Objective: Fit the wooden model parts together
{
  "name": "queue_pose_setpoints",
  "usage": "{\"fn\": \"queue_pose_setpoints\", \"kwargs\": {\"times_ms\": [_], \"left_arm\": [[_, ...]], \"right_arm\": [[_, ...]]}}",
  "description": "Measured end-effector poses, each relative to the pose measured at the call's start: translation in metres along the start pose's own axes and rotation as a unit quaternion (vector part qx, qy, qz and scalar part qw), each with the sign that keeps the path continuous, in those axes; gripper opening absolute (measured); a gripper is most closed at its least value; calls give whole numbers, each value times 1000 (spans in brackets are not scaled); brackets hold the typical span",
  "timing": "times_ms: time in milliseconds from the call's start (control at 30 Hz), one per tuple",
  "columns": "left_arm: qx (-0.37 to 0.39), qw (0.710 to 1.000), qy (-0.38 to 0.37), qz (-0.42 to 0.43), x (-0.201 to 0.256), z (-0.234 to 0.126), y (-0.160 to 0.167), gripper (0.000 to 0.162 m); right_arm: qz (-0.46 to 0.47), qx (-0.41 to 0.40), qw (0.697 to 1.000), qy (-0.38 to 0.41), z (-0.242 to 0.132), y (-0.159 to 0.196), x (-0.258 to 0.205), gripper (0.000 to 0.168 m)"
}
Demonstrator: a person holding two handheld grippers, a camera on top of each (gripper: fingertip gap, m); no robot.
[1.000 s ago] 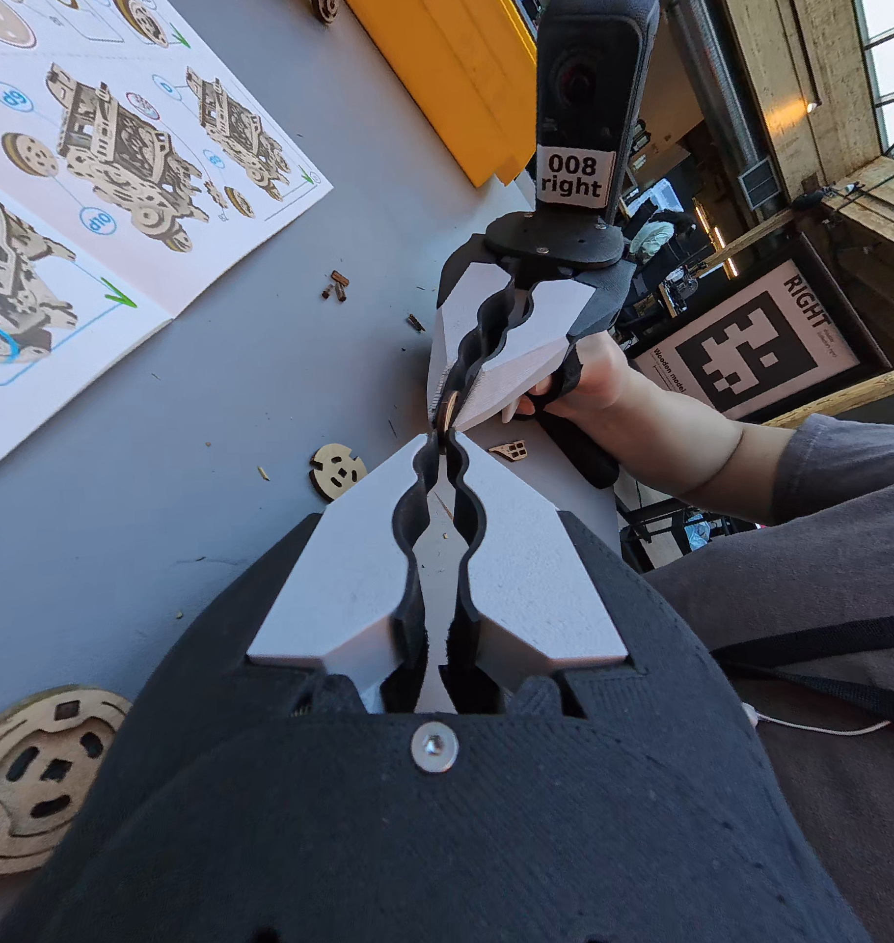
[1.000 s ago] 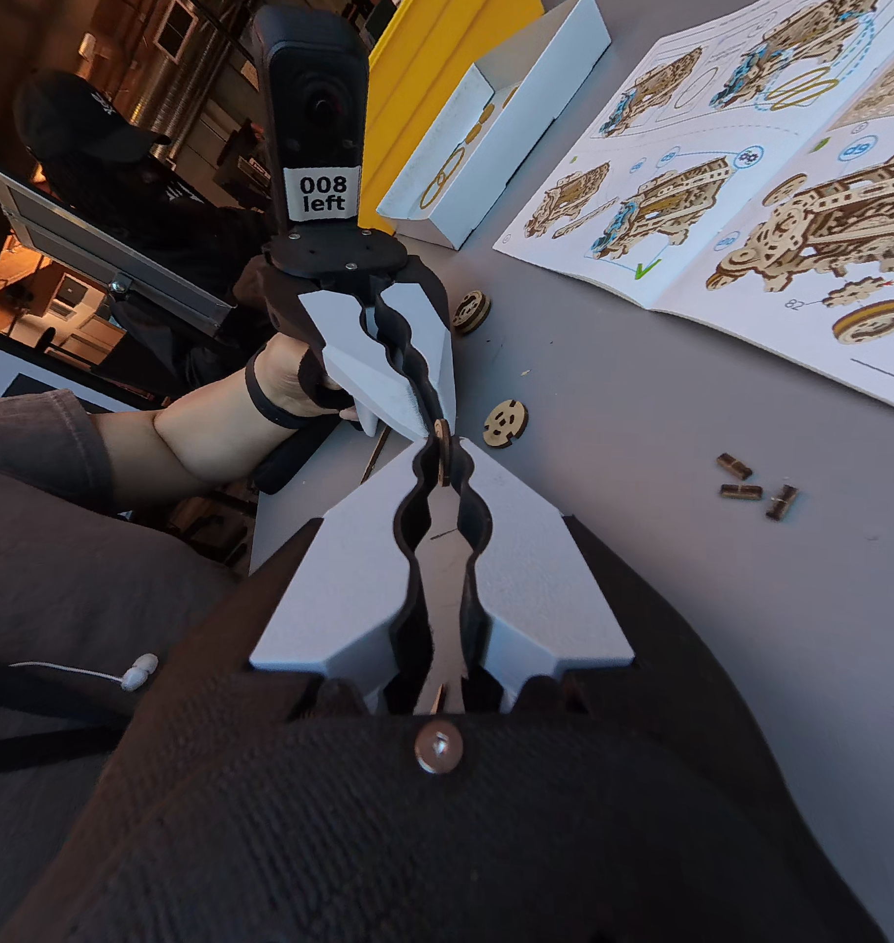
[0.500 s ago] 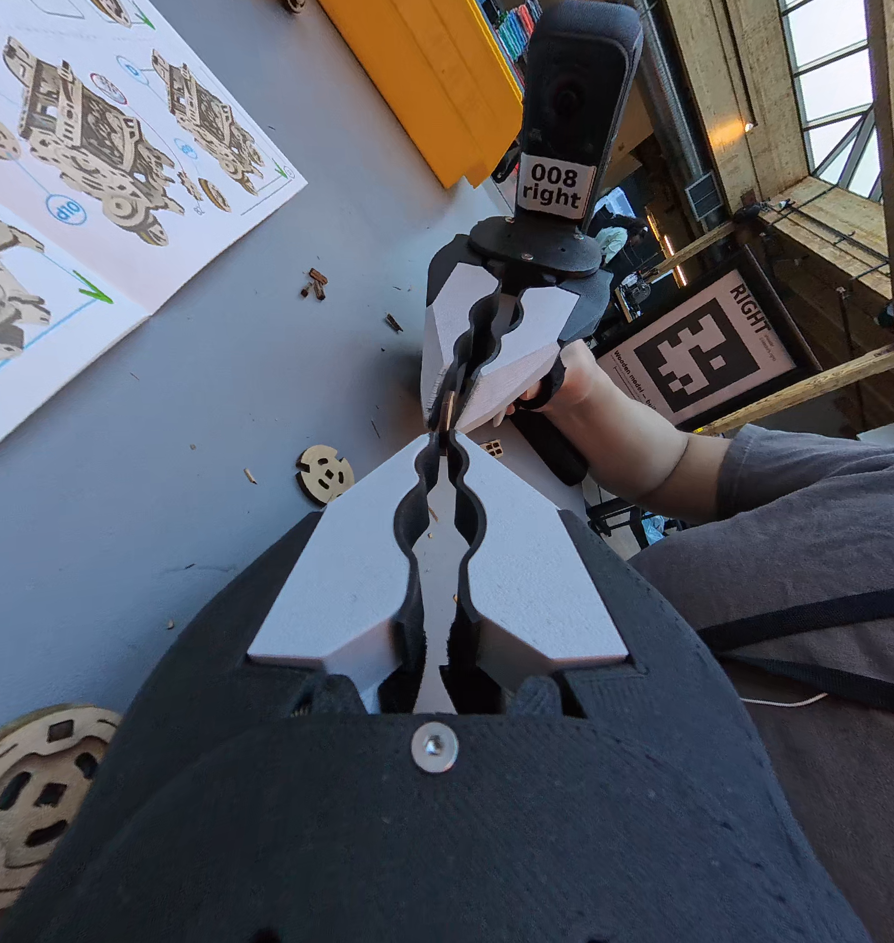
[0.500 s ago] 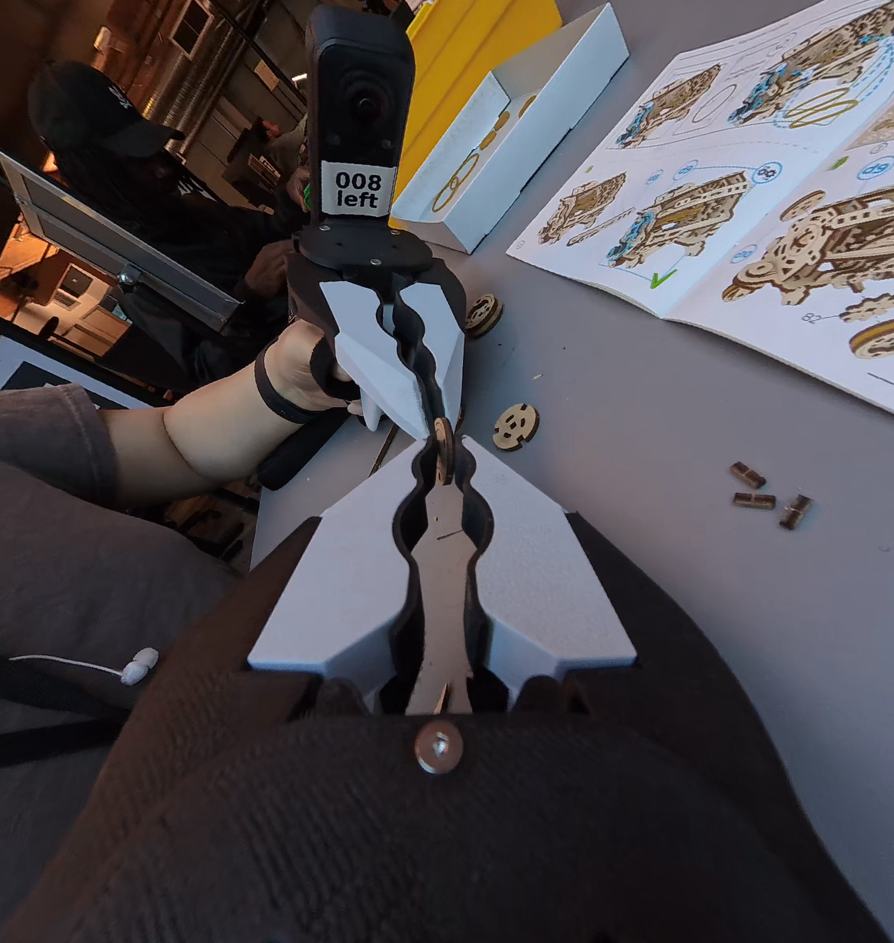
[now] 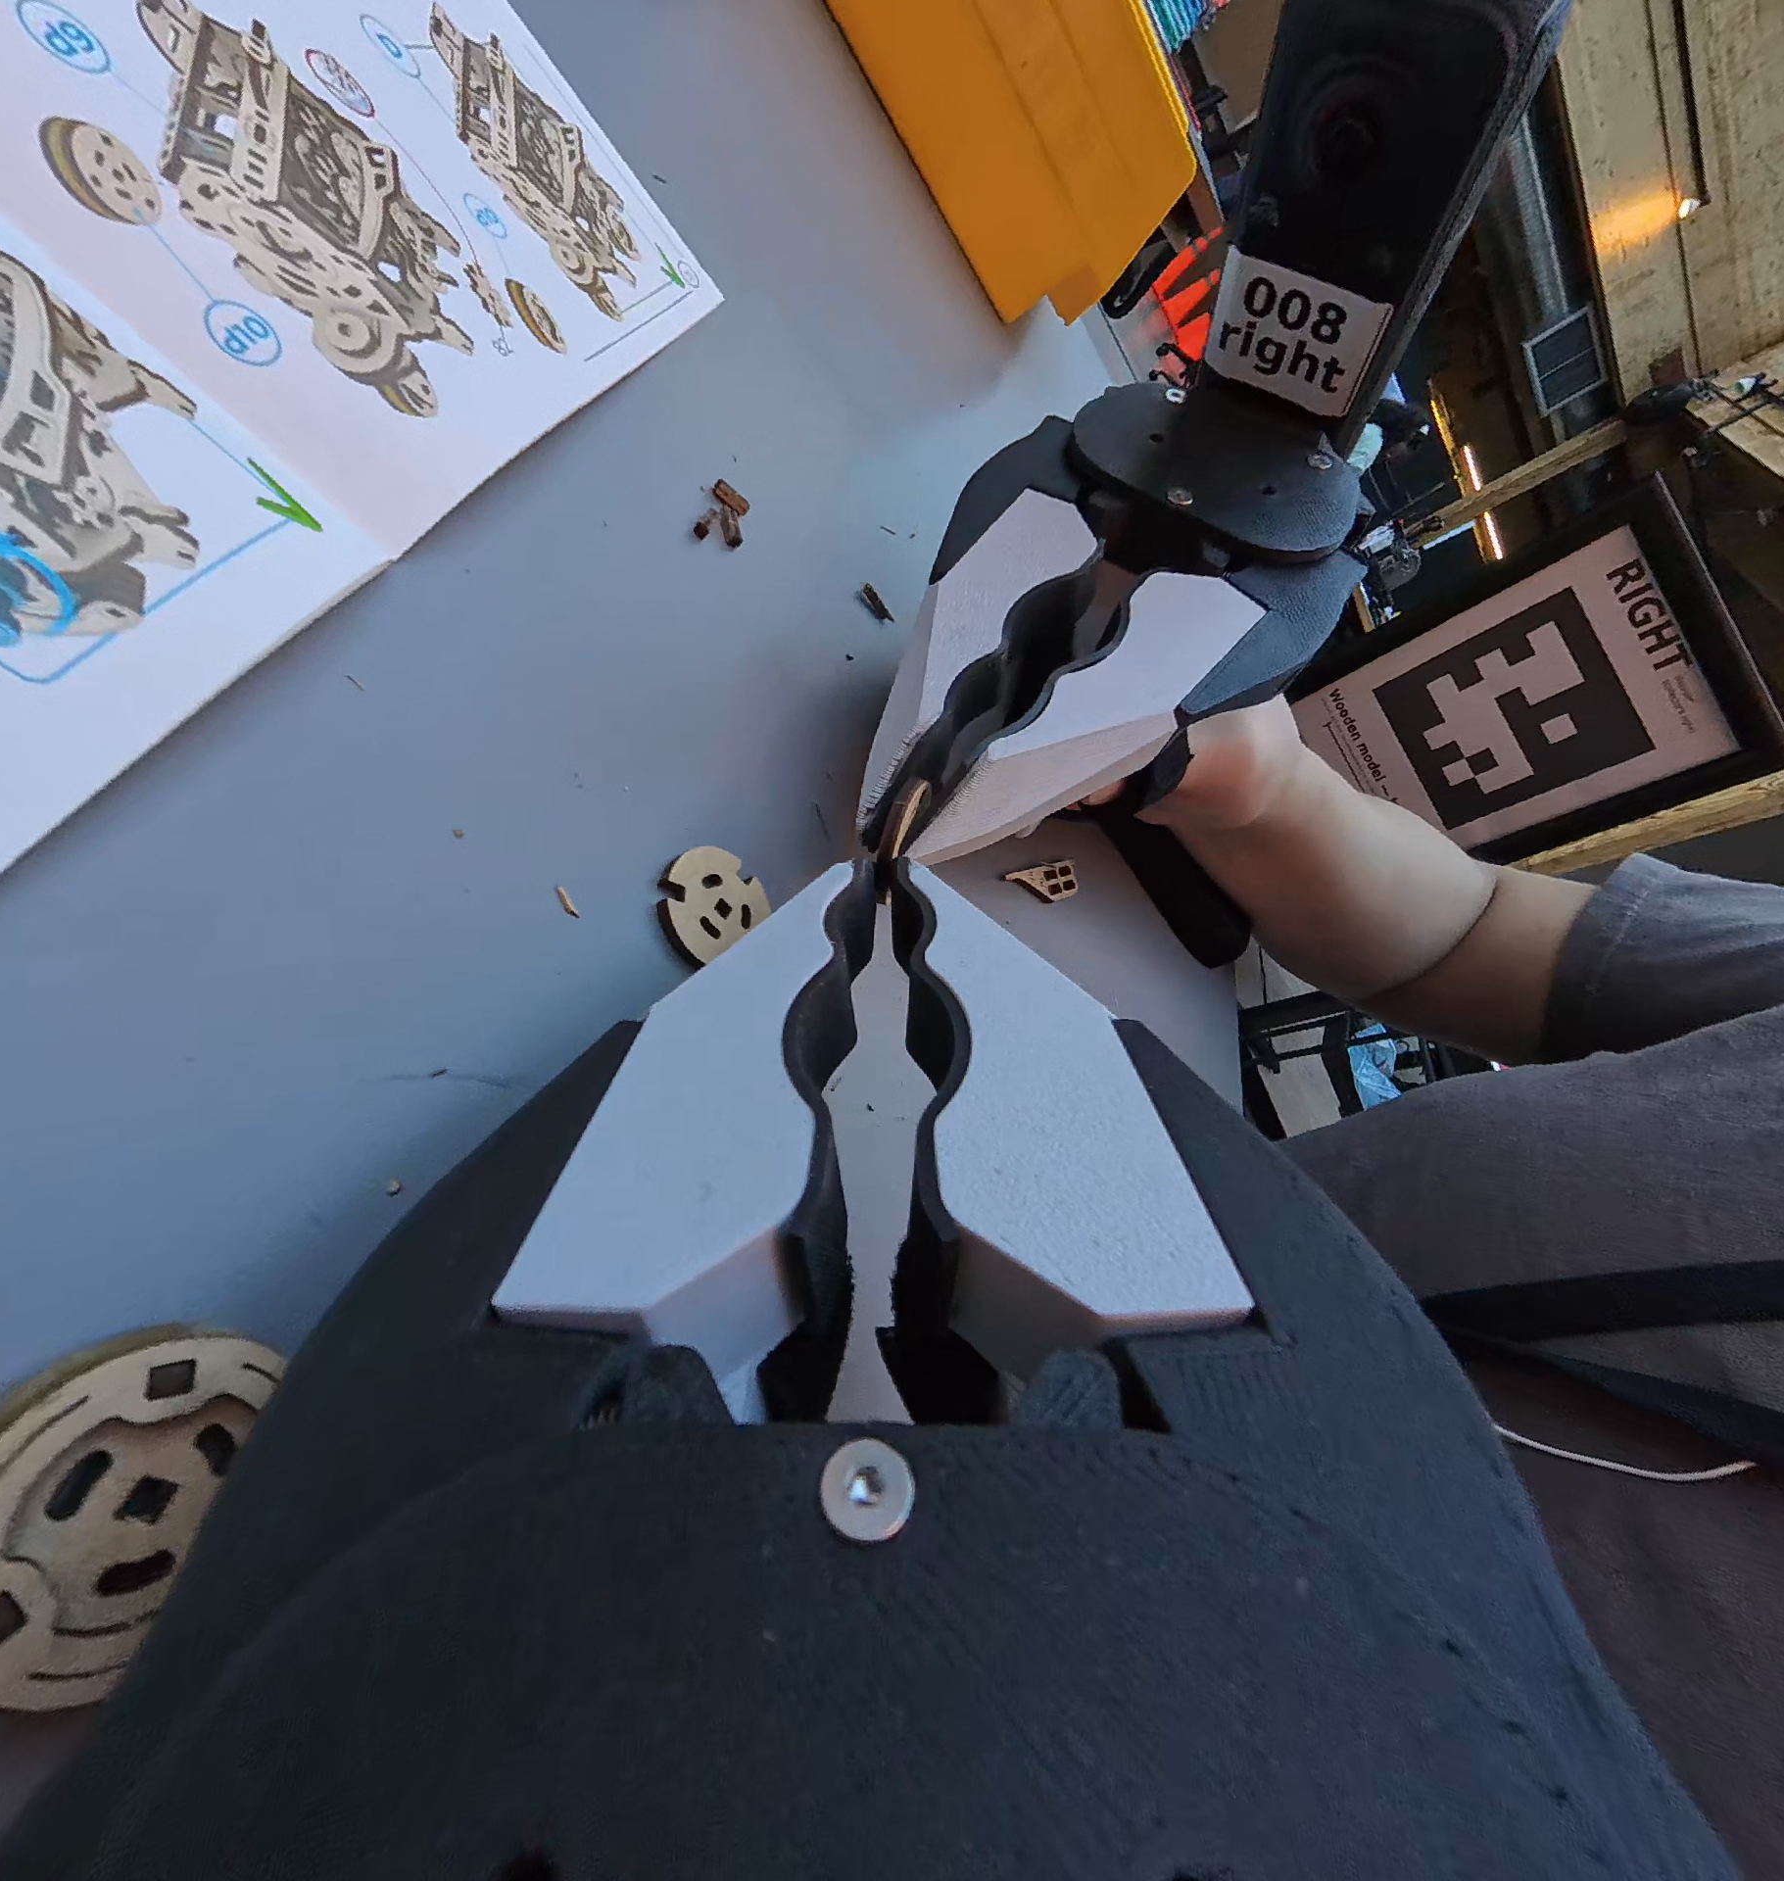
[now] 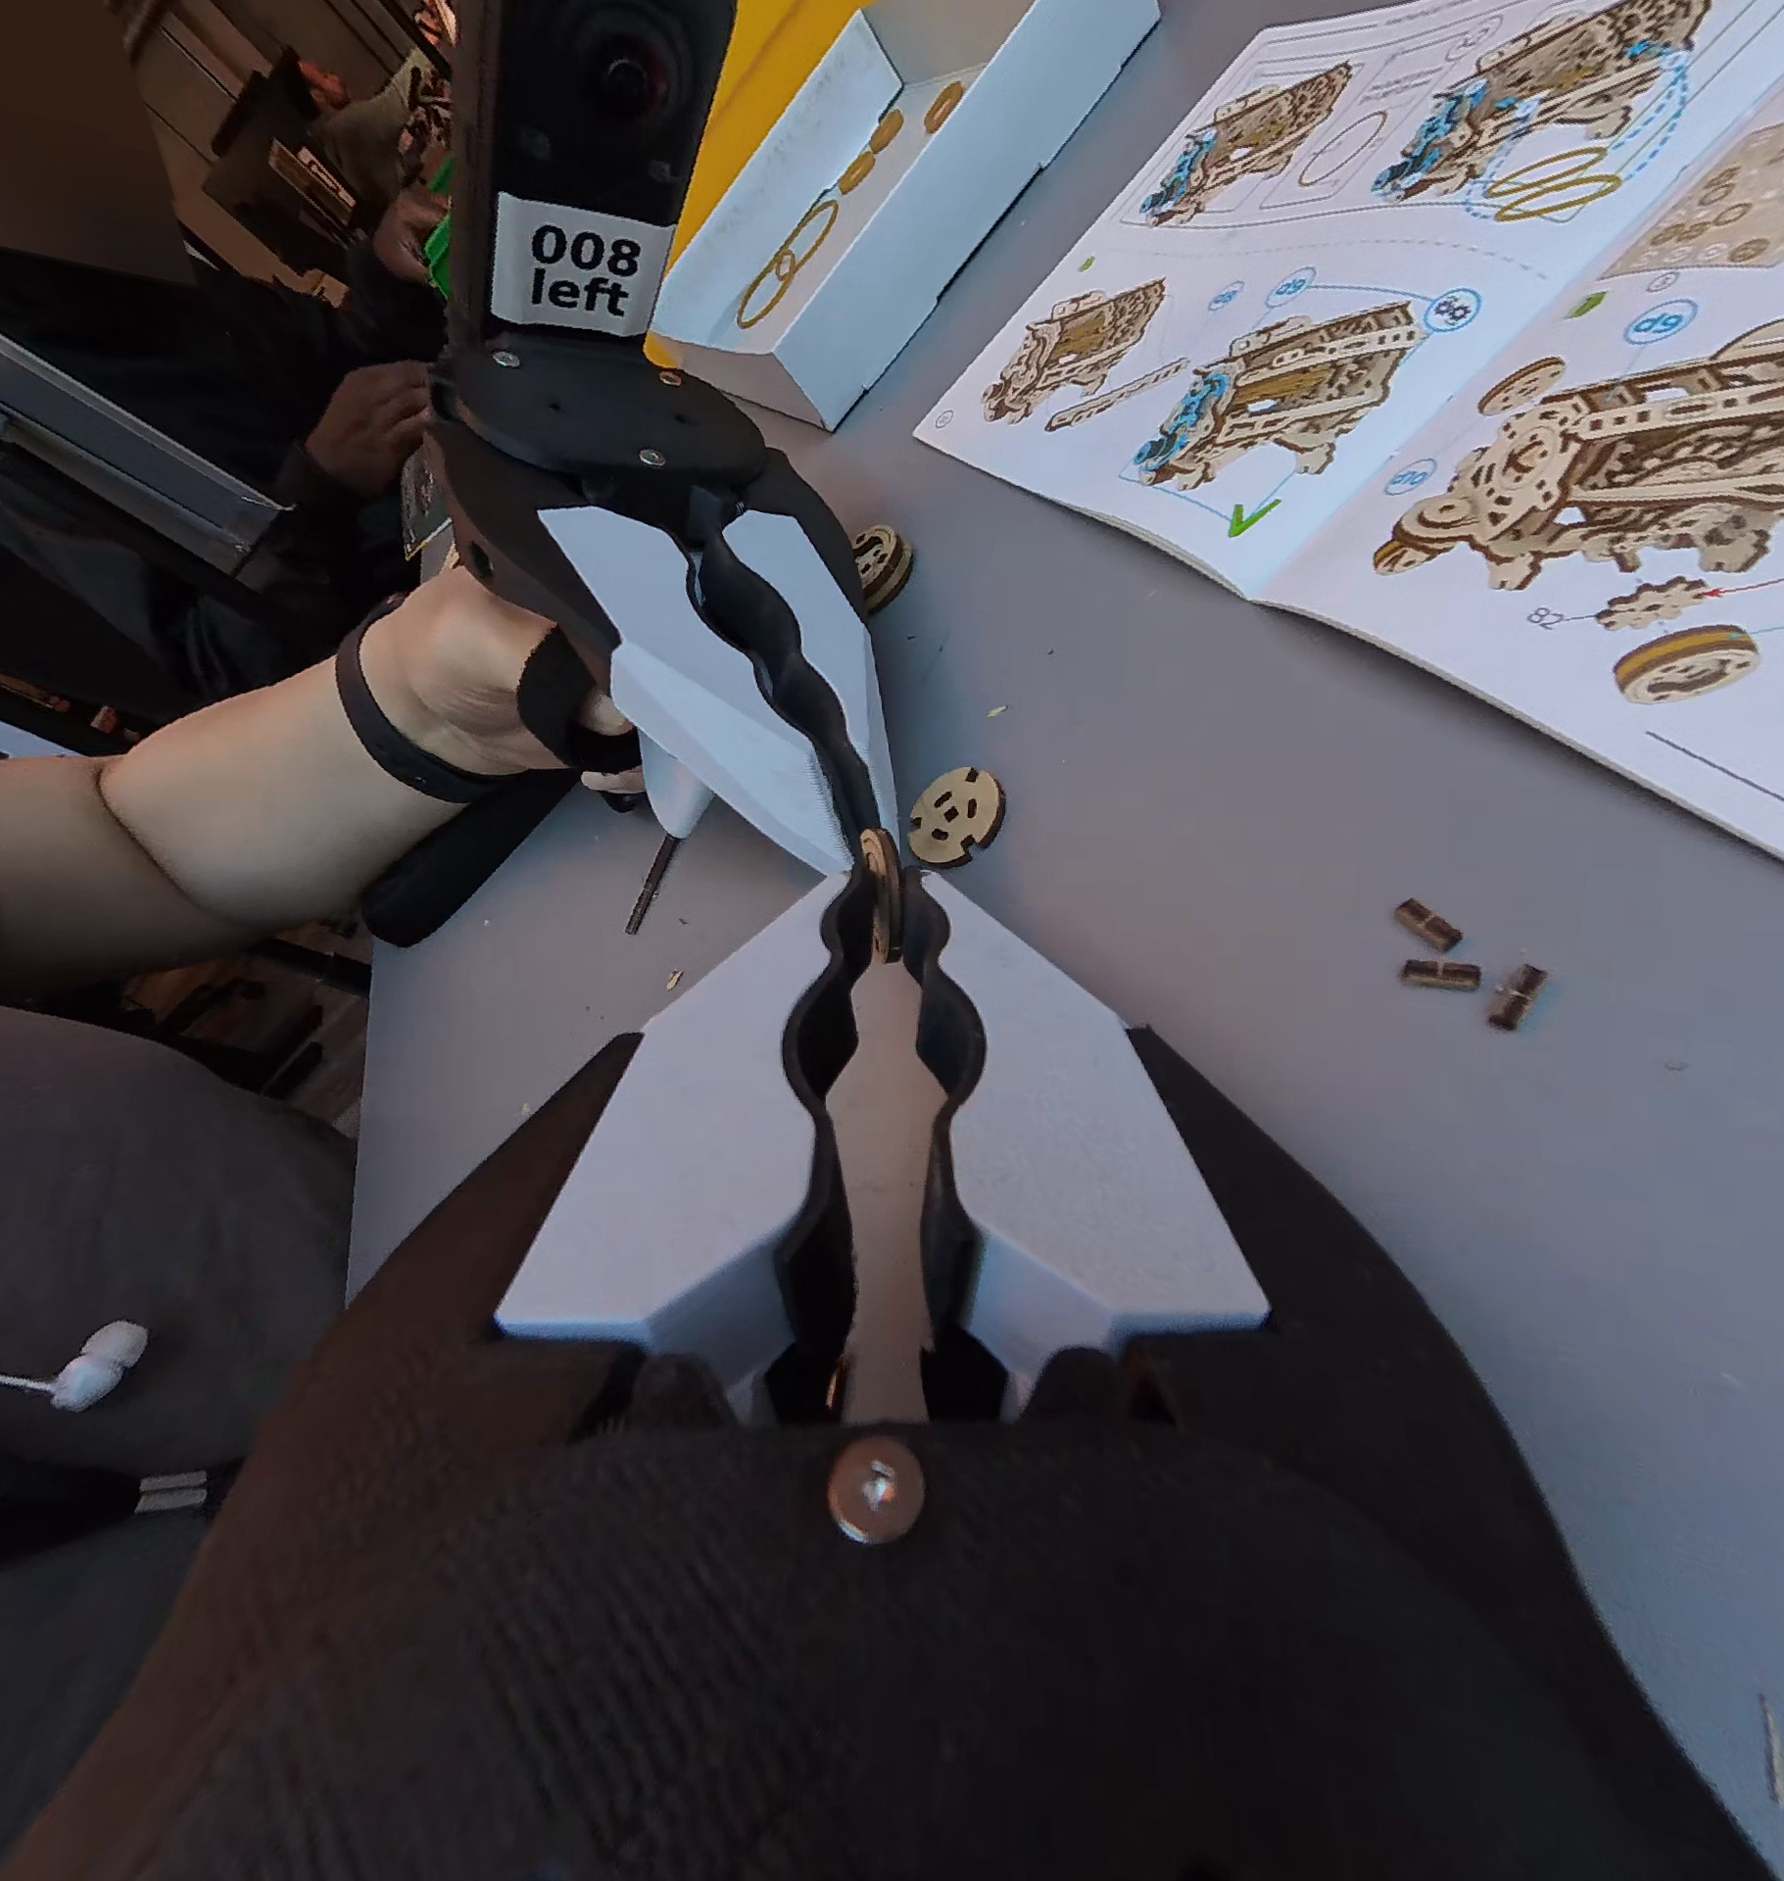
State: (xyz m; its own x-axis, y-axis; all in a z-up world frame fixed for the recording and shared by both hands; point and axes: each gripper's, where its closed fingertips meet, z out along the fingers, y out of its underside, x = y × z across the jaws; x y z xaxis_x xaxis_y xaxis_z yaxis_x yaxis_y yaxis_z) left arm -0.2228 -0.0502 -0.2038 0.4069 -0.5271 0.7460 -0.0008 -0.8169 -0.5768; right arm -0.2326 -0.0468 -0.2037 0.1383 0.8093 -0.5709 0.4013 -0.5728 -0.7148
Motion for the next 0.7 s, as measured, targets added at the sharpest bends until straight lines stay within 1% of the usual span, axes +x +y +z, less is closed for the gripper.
{"fn": "queue_pose_setpoints", "kwargs": {"times_ms": [67, 100, 133, 167, 200, 233, 300, 367, 400, 433, 533, 600, 700], "left_arm": [[5, 1000, 1, 3, 0, 0, -2, 1], [18, 1000, 11, 7, 3, -2, -6, 2], [33, 999, 23, 9, 7, -3, -11, 2], [39, 999, 22, 11, 6, -5, -13, 0], [46, 998, 30, 16, 9, -6, -15, 2], [51, 998, 35, 21, 12, -7, -17, 9], [49, 998, 33, 34, 14, -6, -17, 9], [61, 996, 43, 44, 20, -6, -21, 19], [66, 995, 48, 50, 23, -6, -23, 19], [69, 995, 42, 52, 23, -6, -24, 19], [77, 993, 53, 70, 30, -6, -27, 0], [85, 992, 54, 81, 33, -8, -30, 0], [89, 991, 66, 74, 35, -9, -31, 0]], "right_arm": [[3, 5, 1000, -5, -1, -1, -1, 2], [11, 20, 999, -25, -3, -6, -4, 1], [29, 43, 998, -46, -7, -11, -6, 1], [43, 68, 996, -48, -12, -18, -3, 0], [40, 104, 991, -68, -20, -27, -8, 1], [44, 127, 988, -70, -25, -32, -7, 0], [46, 136, 986, -78, -27, -35, -9, 1], [38, 134, 987, -81, -25, -34, -12, 1], [37, 135, 986, -89, -24, -34, -14, 1], [41, 140, 984, -103, -24, -35, -18, 1], [66, 155, 978, -124, -26, -40, -19, 0], [73, 165, 974, -137, -28, -43, -20, 0], [80, 171, 971, -149, -28, -45, -22, 1]]}}
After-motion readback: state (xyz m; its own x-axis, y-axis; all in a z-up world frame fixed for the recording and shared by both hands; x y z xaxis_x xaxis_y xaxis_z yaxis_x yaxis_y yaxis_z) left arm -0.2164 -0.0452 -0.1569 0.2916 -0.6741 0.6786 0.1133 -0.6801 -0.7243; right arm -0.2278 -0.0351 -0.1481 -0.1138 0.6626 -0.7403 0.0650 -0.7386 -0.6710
